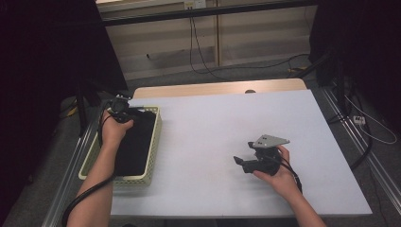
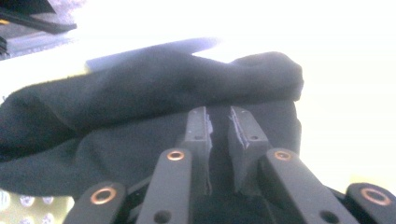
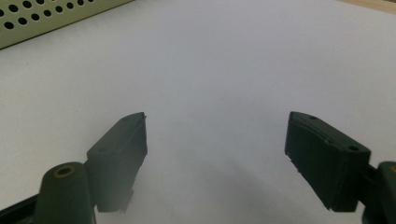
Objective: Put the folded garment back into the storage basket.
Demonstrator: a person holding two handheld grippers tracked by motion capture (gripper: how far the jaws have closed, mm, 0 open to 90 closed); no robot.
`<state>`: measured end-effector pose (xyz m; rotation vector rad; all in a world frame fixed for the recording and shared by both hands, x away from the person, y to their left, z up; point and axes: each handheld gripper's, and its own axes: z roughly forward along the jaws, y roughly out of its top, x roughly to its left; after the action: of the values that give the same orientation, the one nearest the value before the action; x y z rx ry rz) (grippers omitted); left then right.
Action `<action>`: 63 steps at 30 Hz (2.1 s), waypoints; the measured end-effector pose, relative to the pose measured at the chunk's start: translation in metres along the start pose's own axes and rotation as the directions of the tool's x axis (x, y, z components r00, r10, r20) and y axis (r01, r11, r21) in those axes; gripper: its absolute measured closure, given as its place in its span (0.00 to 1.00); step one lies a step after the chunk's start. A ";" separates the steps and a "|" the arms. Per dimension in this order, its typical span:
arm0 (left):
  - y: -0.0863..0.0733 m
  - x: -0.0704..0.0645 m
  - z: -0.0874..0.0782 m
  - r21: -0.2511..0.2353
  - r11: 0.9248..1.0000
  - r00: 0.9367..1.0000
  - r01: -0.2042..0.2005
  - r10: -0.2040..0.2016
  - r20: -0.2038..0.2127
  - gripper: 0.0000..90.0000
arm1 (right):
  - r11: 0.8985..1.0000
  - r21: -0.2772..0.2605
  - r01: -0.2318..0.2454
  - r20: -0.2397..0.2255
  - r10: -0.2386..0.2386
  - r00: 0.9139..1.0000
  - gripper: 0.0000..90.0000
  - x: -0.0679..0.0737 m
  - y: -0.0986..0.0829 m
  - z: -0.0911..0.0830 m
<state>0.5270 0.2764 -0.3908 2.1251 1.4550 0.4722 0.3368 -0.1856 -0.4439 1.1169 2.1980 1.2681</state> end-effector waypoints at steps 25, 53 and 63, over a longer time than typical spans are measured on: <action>-0.034 -0.010 0.007 0.095 0.995 0.994 0.015 -0.025 0.105 0.67 | 1.000 -0.012 -0.004 -0.003 0.004 1.000 0.24 0.002 0.001 0.000; 0.033 -0.026 0.000 0.061 0.997 0.999 -0.047 0.048 -0.006 0.92 | 0.999 -0.029 -0.018 0.002 0.018 1.000 0.24 0.000 0.003 -0.003; 0.026 -0.031 0.028 0.076 0.993 0.996 -0.085 0.084 0.028 0.84 | 1.000 -0.017 -0.020 -0.010 0.019 1.000 0.24 0.000 0.002 0.000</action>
<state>0.5506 0.2336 -0.3978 2.2521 1.3947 0.4258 0.3375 -0.1854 -0.4421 1.1304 2.1841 1.3009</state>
